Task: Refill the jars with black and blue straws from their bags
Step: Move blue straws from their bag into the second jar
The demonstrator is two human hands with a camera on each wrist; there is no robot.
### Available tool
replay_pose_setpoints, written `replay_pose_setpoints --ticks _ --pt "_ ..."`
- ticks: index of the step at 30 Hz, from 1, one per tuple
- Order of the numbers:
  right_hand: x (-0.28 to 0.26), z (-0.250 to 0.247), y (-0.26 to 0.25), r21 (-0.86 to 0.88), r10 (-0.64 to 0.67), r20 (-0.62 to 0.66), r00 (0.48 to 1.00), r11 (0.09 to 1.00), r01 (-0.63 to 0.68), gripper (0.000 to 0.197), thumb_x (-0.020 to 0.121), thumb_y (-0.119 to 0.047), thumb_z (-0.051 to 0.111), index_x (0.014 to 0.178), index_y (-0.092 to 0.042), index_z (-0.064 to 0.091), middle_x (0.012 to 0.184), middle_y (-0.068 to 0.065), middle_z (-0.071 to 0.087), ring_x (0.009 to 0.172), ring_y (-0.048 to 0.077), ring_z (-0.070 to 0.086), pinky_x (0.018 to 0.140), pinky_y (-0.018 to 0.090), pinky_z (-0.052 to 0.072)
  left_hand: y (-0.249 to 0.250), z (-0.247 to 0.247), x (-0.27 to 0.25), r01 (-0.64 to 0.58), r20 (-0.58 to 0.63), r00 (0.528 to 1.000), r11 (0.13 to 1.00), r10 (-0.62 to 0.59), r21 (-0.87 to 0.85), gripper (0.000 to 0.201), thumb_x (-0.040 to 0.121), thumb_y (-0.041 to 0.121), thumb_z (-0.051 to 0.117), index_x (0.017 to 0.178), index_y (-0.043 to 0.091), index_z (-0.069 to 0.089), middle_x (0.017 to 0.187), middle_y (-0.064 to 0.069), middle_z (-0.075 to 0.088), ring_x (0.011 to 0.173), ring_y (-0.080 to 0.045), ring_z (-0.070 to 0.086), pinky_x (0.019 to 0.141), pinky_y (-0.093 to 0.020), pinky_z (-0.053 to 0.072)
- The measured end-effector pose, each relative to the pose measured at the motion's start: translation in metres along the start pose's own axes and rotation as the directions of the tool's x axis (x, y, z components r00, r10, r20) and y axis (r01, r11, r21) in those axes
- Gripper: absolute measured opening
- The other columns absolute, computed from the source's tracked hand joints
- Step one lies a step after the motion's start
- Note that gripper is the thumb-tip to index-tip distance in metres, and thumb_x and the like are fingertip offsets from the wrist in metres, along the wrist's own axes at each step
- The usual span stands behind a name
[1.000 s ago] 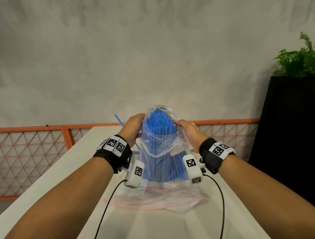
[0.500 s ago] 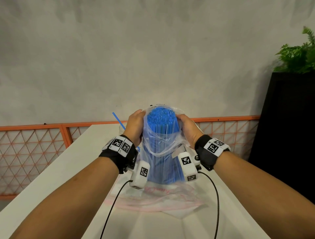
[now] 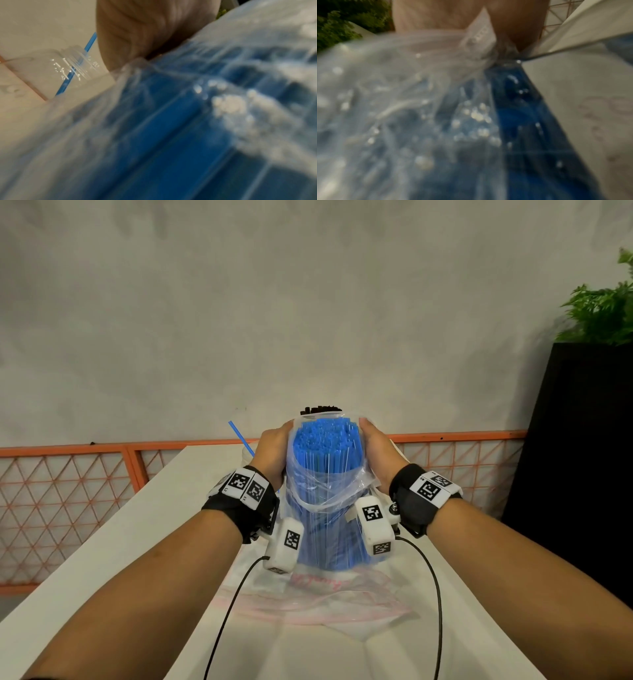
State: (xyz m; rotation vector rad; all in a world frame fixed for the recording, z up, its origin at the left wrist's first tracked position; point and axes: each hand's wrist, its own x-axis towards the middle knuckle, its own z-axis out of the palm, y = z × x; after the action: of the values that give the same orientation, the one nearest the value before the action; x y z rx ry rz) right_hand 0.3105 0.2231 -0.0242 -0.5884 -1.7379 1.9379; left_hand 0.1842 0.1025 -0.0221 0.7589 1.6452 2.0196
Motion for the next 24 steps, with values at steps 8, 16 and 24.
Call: replay_pose_setpoints --ticks 8,16,24 --pt "-0.006 -0.005 0.002 -0.032 0.053 -0.028 0.998 0.998 -0.054 0.042 0.098 -0.031 0.039 0.120 -0.002 0.058 0.127 0.028 0.056 0.104 0.041 0.058 0.100 0.050 0.043 -0.005 -0.007 -0.001 0.011 -0.009 1.000 0.989 -0.010 0.145 0.017 0.096 0.001 0.043 0.092 0.005 0.060 0.084 -0.013 0.066 0.072 -0.026 0.063 0.069 -0.038 0.052" --pt "-0.013 -0.012 0.017 -0.230 0.043 -0.064 0.997 0.972 -0.057 0.045 0.102 -0.028 0.035 0.134 0.002 0.046 0.136 0.022 0.049 0.120 0.037 0.051 0.105 0.045 0.040 -0.027 -0.024 -0.004 -0.280 0.122 0.958 0.753 0.260 0.596 0.040 0.088 -0.017 0.043 0.092 0.005 0.076 0.089 -0.008 0.073 0.083 -0.021 0.064 0.080 -0.032 0.053" --pt "-0.007 -0.015 0.040 -0.355 0.085 -0.102 0.991 0.928 -0.116 0.039 0.101 -0.016 0.036 0.122 0.010 0.055 0.112 0.027 0.060 0.084 0.028 0.058 0.082 0.035 0.047 -0.041 -0.040 -0.003 -0.339 0.228 0.930 0.431 0.288 0.836 0.026 0.081 -0.013 0.046 0.088 -0.003 0.070 0.085 -0.012 0.069 0.081 -0.028 0.060 0.077 -0.030 0.048"
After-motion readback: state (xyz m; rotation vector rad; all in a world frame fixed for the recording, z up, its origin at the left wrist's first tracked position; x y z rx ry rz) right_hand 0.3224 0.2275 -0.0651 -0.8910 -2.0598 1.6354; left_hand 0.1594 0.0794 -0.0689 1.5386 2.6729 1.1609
